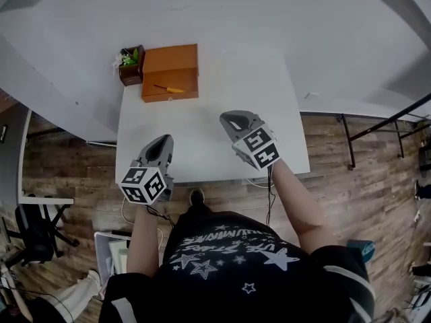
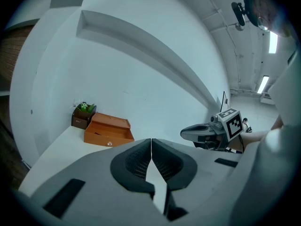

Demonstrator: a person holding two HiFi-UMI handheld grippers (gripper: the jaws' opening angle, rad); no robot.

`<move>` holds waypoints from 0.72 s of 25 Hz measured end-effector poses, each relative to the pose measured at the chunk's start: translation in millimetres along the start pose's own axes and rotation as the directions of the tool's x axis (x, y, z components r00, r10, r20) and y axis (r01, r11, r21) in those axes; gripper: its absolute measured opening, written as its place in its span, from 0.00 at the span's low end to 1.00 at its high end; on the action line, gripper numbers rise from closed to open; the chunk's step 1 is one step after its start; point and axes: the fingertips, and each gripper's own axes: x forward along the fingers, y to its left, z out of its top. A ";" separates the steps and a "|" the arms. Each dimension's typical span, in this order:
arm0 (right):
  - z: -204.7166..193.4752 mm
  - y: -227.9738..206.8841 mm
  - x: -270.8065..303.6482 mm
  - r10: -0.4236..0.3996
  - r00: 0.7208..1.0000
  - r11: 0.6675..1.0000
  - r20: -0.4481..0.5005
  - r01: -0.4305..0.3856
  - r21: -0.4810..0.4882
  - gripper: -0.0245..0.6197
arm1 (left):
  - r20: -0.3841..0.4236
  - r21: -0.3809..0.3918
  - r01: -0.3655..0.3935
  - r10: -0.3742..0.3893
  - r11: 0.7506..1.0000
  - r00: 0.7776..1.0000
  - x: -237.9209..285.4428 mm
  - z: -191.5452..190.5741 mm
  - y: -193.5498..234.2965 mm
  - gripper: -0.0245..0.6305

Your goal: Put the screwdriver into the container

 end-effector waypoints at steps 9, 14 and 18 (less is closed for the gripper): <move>-34.0 28.6 -60.4 -0.022 1.000 0.997 0.003 0.022 0.080 0.11 | -0.012 0.014 -0.016 0.016 1.000 1.000 -42.6 -31.0 -47.8 0.07; -45.8 44.6 -86.4 -0.027 1.000 0.996 0.006 0.026 0.088 0.11 | -0.018 0.020 -0.032 0.032 0.999 0.999 -65.4 -48.8 -65.5 0.07; -54.2 56.5 -102.8 -0.021 1.000 0.994 0.012 0.020 0.109 0.11 | -0.020 0.024 -0.036 0.036 0.999 0.999 -81.3 -60.3 -80.0 0.07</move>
